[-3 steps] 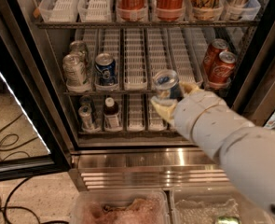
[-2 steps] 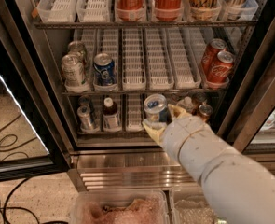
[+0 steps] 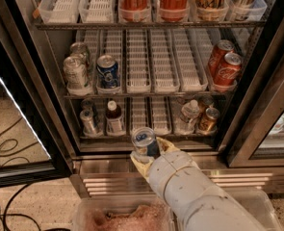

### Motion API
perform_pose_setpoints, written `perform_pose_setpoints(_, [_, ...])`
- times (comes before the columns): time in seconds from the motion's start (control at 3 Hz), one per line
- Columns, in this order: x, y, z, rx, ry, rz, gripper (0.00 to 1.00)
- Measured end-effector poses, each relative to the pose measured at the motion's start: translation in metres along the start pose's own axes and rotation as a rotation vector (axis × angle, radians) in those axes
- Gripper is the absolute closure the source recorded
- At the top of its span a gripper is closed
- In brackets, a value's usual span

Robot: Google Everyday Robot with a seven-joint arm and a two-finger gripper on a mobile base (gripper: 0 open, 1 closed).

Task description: Pick redbull can from top shelf of fridge

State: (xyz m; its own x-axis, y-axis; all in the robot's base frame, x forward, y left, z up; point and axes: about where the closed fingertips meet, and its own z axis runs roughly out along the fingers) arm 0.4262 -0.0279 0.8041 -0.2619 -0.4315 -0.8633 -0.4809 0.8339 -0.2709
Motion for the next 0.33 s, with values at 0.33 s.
perform_pose_setpoints(0.33, [0.0000, 0.0000, 0.0000, 0.000, 0.000, 0.000, 1.00])
